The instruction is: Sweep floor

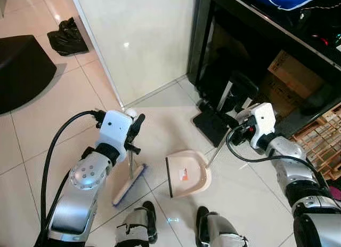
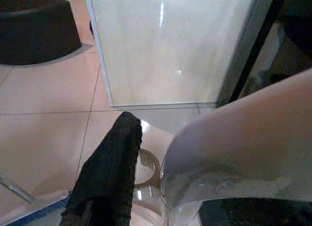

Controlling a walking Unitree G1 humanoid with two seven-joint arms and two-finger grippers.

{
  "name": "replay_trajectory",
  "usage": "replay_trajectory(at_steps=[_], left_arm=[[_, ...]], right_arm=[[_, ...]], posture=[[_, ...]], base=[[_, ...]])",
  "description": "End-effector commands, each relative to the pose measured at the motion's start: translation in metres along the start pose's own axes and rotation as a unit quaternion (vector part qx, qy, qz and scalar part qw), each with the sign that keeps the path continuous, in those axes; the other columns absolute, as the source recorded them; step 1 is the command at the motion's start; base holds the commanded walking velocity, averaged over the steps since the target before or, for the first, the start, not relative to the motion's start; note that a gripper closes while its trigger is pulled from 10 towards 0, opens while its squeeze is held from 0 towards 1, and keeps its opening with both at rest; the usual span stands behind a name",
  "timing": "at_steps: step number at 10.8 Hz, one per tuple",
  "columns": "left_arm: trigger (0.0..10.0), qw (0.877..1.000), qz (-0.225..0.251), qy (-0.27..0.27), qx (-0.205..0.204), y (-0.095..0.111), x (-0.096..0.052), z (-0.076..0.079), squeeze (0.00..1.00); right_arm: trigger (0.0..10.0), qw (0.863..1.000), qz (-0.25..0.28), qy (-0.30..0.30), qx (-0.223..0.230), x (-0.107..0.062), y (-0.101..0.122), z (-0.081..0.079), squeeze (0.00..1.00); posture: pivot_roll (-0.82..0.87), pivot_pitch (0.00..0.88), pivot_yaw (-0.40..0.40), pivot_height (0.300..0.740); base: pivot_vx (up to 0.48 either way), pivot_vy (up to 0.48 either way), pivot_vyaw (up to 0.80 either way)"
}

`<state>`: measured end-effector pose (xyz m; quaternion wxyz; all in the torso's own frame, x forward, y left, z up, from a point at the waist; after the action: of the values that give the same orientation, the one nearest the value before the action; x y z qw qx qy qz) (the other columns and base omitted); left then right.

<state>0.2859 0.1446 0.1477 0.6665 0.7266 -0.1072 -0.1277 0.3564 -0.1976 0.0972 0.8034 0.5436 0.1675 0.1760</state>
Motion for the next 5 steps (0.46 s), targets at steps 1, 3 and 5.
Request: replay_trajectory(at_steps=[1, 3, 5], left_arm=[[10.0, 1.000, 0.001, -0.003, 0.004, 0.0003, -0.0002, 0.0009, 0.00], [10.0, 1.000, 0.002, -0.003, 0.003, 0.0004, 0.0010, 0.0012, 0.00], [10.0, 1.000, 0.001, -0.004, -0.002, -0.0006, 0.0028, 0.0024, 0.00]], right_arm=[[10.0, 1.000, -0.003, 0.001, -0.004, -0.0029, -0.0036, -0.0010, 1.00], [10.0, 1.000, 0.001, -0.005, -0.007, -0.0021, -0.0018, 0.0002, 1.00], [10.0, 0.999, 0.011, -0.033, 0.009, -0.0074, -0.0041, 0.0014, 0.00]], posture=[[0.05, 0.243, 0.022, 0.740], [0.05, 0.238, 0.025, 0.740], [0.04, 0.229, 0.027, 0.740]], base=[[0.000, 0.000, 0.00], [0.000, 0.000, 0.00], [0.000, 0.000, 0.00]])
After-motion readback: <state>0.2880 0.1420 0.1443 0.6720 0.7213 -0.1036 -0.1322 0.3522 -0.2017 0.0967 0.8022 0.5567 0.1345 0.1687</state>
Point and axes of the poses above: a point about 5 cm out from each wrist's last joint towards the gripper, its own x axis pointing out of the wrist towards the gripper, its own y axis along the axis of the wrist's last joint, z = x × y, the point moved 2 cm from there along x, pointing out of the wrist towards the gripper, and after that the axes turned 11 degrees about -x, right-handed, at the moved point
